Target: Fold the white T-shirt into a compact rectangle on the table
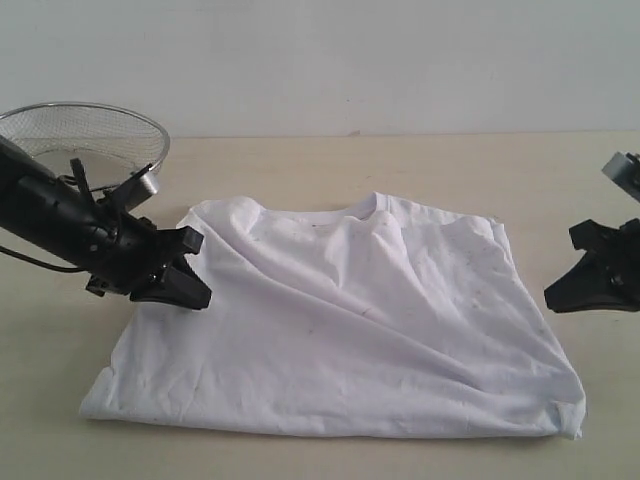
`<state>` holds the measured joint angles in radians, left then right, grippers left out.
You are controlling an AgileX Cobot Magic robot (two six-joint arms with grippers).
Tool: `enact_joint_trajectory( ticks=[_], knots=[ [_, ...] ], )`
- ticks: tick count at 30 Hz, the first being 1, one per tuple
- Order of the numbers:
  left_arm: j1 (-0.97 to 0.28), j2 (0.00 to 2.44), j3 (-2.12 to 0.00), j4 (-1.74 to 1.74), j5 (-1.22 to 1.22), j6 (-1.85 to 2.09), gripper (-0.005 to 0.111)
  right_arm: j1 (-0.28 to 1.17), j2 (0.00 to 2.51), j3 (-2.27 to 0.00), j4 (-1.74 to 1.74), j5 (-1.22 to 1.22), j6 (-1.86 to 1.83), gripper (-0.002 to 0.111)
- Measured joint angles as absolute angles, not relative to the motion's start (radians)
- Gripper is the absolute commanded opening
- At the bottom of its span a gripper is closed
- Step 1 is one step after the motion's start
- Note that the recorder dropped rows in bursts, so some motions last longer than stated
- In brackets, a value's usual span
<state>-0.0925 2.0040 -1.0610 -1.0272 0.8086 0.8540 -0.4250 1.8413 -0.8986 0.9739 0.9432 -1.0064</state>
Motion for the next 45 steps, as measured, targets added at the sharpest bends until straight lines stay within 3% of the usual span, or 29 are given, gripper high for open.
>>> enact_joint_trajectory(
  ticks=[2,4,7,8,12,16,19,20,24,25,34,45],
  knots=[
    [-0.092,2.004,-1.049,-1.030,0.796,0.856,0.004,-0.431,1.880,-0.899,0.978,0.920,-1.018,0.003],
    [-0.092,2.004,-1.045,-1.043,0.792,0.857,0.004,-0.431,1.912,-0.899,0.985,0.901,-1.020,0.020],
    [-0.092,2.004,-1.045,-1.048,0.792,0.857,0.004,-0.431,1.918,-0.899,0.993,0.885,-1.020,0.071],
    [-0.092,2.004,-1.045,-1.047,0.792,0.857,0.004,-0.431,1.919,-0.899,0.994,0.883,-1.013,0.076],
    [-0.092,2.004,-1.045,-1.048,0.792,0.857,0.004,-0.408,1.919,-0.899,0.990,0.864,-0.963,0.059],
    [-0.092,2.004,-1.045,-1.048,0.792,0.857,0.004,-0.300,1.919,-0.899,0.992,0.783,-0.923,0.071],
    [-0.092,2.004,-1.045,-1.048,0.792,0.857,0.004,-0.206,1.931,-0.909,1.019,0.724,-0.897,0.064],
    [-0.092,2.004,-1.045,-1.048,0.792,0.857,0.004,-0.191,1.936,-0.911,1.026,0.711,-0.892,0.048],
    [-0.092,2.004,-1.045,-1.048,0.790,0.857,0.004,-0.129,1.985,-0.941,1.036,0.674,-0.878,0.004],
    [-0.092,2.004,-1.045,-1.050,0.790,0.857,0.004,-0.127,1.992,-0.946,1.031,0.674,-0.873,0.000],
    [-0.100,2.004,-1.045,-1.054,0.802,0.857,0.004,-0.144,1.995,-1.027,0.748,0.705,-0.622,0.000],
    [-0.259,2.004,-1.045,-1.103,0.792,0.857,0.004,-0.287,1.990,-1.090,0.505,0.745,-0.487,0.000]
  ],
)
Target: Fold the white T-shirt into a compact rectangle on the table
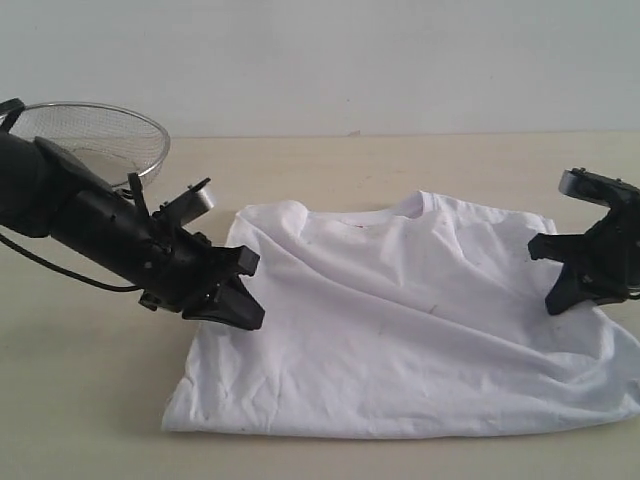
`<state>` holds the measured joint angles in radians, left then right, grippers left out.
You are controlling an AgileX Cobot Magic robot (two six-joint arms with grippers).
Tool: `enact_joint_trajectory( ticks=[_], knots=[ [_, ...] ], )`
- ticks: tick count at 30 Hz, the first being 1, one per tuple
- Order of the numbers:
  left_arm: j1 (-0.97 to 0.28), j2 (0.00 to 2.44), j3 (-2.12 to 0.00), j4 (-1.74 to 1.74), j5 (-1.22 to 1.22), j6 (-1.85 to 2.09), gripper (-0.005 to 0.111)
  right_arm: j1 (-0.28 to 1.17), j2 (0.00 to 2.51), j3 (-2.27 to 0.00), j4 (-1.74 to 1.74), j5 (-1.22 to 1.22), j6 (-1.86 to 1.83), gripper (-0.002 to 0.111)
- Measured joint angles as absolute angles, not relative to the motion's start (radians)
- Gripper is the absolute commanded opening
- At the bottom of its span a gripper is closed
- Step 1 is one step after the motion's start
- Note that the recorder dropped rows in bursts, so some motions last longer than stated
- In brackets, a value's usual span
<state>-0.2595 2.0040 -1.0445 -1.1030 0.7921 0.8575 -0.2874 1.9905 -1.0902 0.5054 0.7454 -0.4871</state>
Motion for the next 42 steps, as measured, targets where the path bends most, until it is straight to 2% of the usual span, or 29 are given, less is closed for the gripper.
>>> enact_joint_trajectory(
  ticks=[9,25,30,42],
  knots=[
    [-0.343,2.004,-1.045,-1.120,0.737,0.851,0.004,-0.337,1.986,-1.096,0.477,0.748,-0.485,0.000],
    [-0.347,2.055,-1.040,-1.050,0.713,0.796,0.004,-0.329,1.846,-1.181,0.484,0.943,-0.483,0.000],
    [-0.347,2.056,-1.040,-1.052,0.713,0.796,0.004,-0.228,1.750,-1.184,0.521,0.968,-0.478,0.000],
    [-0.347,2.056,-1.040,-1.059,0.713,0.823,0.004,0.172,1.687,-1.184,0.576,0.837,-0.311,0.000]
  ],
)
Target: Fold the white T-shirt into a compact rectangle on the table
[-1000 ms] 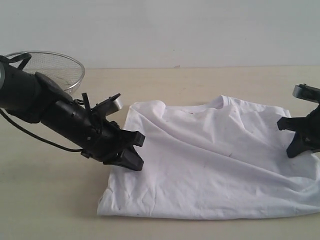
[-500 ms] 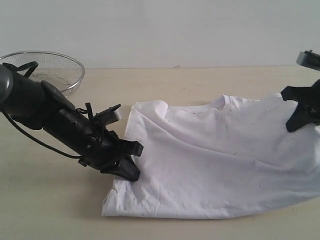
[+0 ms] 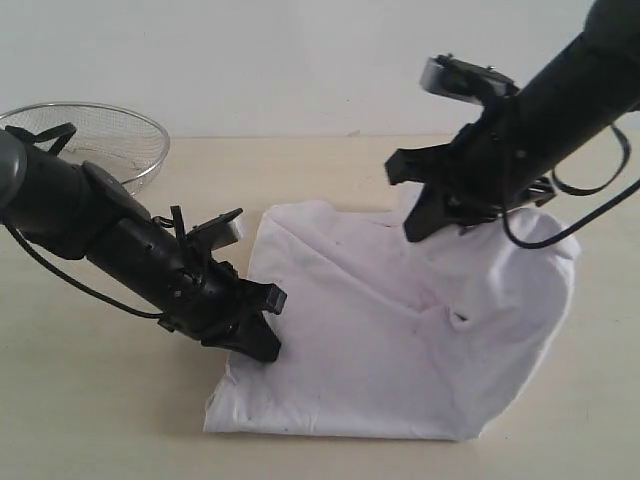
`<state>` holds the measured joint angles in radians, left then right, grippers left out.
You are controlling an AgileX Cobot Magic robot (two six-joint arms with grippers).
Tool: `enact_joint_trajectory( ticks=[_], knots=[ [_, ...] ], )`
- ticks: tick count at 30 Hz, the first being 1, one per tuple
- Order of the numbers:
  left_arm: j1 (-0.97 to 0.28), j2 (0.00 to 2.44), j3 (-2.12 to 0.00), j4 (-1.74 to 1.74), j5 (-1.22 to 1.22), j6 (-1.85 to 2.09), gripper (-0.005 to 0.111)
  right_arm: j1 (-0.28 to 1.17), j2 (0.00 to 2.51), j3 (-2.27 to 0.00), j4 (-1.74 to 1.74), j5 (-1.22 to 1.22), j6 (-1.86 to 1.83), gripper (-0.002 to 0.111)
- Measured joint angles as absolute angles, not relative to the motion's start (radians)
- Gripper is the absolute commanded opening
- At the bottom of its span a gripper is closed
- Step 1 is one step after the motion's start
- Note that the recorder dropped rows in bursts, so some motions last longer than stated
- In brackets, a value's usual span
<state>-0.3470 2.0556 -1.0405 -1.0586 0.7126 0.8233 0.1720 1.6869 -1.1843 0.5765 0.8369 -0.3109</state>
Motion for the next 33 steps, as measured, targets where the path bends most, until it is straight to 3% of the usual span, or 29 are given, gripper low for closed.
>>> enact_joint_trajectory(
  ticks=[9,25,33],
  knots=[
    [-0.343,2.034,-1.040,-1.056,0.724,0.844,0.004,0.354,1.719,-1.184,0.588,0.683,-0.227,0.000],
    [-0.241,1.463,-0.960,-0.662,0.722,0.515,0.004,0.371,1.876,-1.249,0.640,0.596,-0.220,0.000],
    [-0.241,1.376,-0.871,-0.642,0.715,0.491,0.004,0.429,1.960,-1.362,0.651,0.613,-0.234,0.000]
  ],
)
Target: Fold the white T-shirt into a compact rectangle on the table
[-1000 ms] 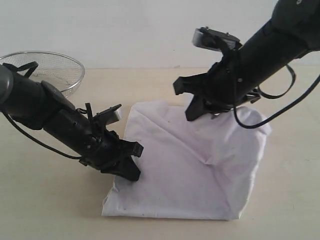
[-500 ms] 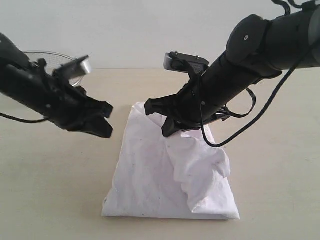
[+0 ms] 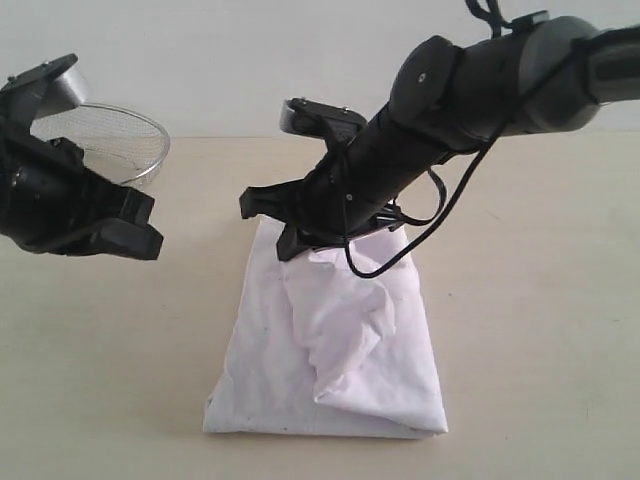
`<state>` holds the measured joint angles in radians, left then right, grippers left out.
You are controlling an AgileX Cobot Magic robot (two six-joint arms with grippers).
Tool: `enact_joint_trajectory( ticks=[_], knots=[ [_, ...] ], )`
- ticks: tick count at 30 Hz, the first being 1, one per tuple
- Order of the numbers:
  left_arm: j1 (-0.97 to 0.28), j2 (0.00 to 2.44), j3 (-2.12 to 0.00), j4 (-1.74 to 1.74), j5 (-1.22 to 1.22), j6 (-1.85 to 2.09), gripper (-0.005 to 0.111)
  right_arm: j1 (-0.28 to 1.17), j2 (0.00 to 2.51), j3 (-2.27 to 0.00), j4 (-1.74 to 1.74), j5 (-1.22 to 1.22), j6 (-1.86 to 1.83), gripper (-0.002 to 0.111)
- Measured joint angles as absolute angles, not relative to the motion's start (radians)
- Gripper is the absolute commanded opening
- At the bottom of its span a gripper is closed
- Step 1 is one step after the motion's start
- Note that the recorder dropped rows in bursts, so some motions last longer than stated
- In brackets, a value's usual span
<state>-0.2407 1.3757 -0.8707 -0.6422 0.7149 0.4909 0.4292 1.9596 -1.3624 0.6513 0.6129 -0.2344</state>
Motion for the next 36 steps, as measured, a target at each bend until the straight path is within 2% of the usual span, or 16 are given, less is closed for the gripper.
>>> enact_joint_trajectory(
  ticks=[3,5,7,11,12,13,15,20,26,27,29,30,31,36],
  knots=[
    [-0.241,1.376,-0.850,-0.640,0.715,0.491,0.004,0.439,1.983,-1.368,0.651,0.615,-0.237,0.001],
    [-0.241,1.376,-0.845,-0.640,0.715,0.491,0.004,0.439,1.995,-1.371,0.649,0.612,-0.250,0.009],
    [-0.241,1.376,-0.842,-0.640,0.713,0.491,0.004,0.439,1.999,-1.373,0.645,0.615,-0.277,0.023],
    [-0.241,1.376,-0.842,-0.640,0.688,0.491,0.004,0.439,2.002,-1.379,0.651,0.663,-0.305,0.070],
    [-0.241,1.376,-0.842,-0.640,0.678,0.491,0.004,0.439,2.002,-1.388,0.659,0.685,-0.310,0.078],
    [-0.241,1.376,-0.842,-0.640,0.668,0.491,0.004,0.439,2.002,-1.398,0.670,0.707,-0.310,0.081],
    [-0.241,1.376,-0.842,-0.640,0.655,0.491,0.004,0.439,2.002,-1.421,0.708,0.753,-0.310,0.076],
    [-0.241,1.376,-0.842,-0.640,0.636,0.491,0.004,0.439,2.004,-1.515,0.742,0.886,-0.310,0.053],
    [-0.241,1.376,-0.842,-0.640,0.626,0.491,0.004,0.439,1.976,-1.603,0.686,0.945,-0.304,0.044],
    [-0.241,1.376,-0.842,-0.640,0.626,0.491,0.004,0.439,1.971,-1.611,0.654,0.957,-0.290,0.038],
    [-0.241,1.376,-0.842,-0.638,0.626,0.491,0.004,0.439,1.953,-1.624,0.535,0.993,-0.242,0.018],
    [-0.241,1.376,-0.842,-0.638,0.626,0.491,0.004,0.439,1.945,-1.626,0.473,1.018,-0.221,0.004],
    [-0.241,1.376,-0.842,-0.636,0.626,0.491,0.004,0.439,1.939,-1.625,0.387,1.048,-0.196,0.000],
    [-0.241,1.376,-0.842,-0.634,0.622,0.491,0.004,0.439,1.936,-1.625,0.050,1.139,-0.080,0.000]
  ],
)
